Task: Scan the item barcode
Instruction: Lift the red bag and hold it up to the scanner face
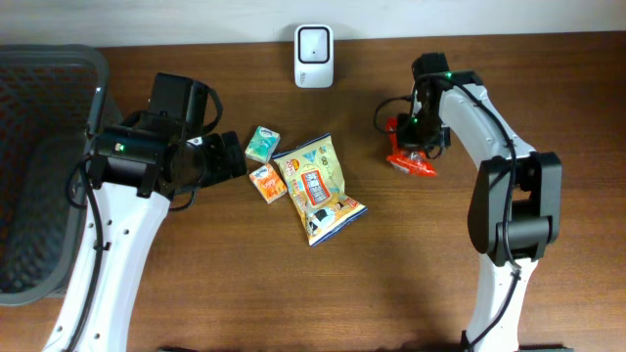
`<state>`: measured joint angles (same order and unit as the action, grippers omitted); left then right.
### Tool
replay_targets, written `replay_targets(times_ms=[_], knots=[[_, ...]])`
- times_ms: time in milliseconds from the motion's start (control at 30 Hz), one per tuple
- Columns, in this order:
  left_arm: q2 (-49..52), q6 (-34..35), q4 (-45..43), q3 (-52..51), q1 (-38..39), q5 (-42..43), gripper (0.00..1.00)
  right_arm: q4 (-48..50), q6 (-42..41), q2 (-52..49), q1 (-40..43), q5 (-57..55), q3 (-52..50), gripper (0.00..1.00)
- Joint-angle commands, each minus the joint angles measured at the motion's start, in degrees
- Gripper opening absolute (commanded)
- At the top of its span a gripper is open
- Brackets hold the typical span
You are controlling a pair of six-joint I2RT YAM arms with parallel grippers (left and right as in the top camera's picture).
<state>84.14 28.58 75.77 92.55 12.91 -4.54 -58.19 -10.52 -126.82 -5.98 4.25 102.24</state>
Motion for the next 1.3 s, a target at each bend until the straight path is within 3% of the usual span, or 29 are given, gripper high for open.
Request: replay_targets(times_ms=[0,167,367,567,733,767,867,900,1033,1133,1267], knots=[[0.2,0.7,-0.1,-0.1,0.1,-0.2,0.99,0.7,-1.1,-1.1,0.0,5.1,5.9,0.04],[0.2,0.7,-0.1,-0.1,0.1,-0.2,0.99,2.5,-1.1,-1.1,-0.1,9.4,13.4,0.04],[0.2,0.7,-0.1,-0.1,0.1,-0.2,0.99,12.2,-2.2,-1.1,-2.0,12.0,15.8,0.04],[0.2,0.7,-0.1,-0.1,0.1,-0.2,0.99,5.5,-2.2,-1.3,-5.1,0.5,14.9,0.04],[0.2,0.7,-0.1,-0.1,0.1,-0.2,0.99,1.0,-2.1,-1.8,-6.8,-9.5,7.5,0.05],[0.2,0.7,-0.1,-0.1,0.1,-0.2,0.99,1.2,-2.1,-1.8,-6.8,-9.2,5.7,0.18],[0.2,0.7,-0.1,-0.1,0.1,-0.2,0.99,0.3,-2.1,-1.8,-6.8,-9.2,4.7,0.72],[0.2,0.7,-0.1,-0.1,0.1,-0.2,0.99,-0.1,-2.1,-1.7,-6.8,-9.0,4.9,0.79],[0.2,0.7,-0.1,-0.1,0.1,-0.2,0.99,-4.0,-2.1,-1.4,-6.7,-3.9,8.6,0.88],[0.2,0.7,-0.1,-0.1,0.1,-0.2,0.99,-5.1,-2.2,-1.4,-6.7,0.1,9.1,0.86],[0.2,0.7,-0.1,-0.1,0.1,-0.2,0.99,-2.2,-5.9,-2.9,-6.8,0.3,6.8,0.77]])
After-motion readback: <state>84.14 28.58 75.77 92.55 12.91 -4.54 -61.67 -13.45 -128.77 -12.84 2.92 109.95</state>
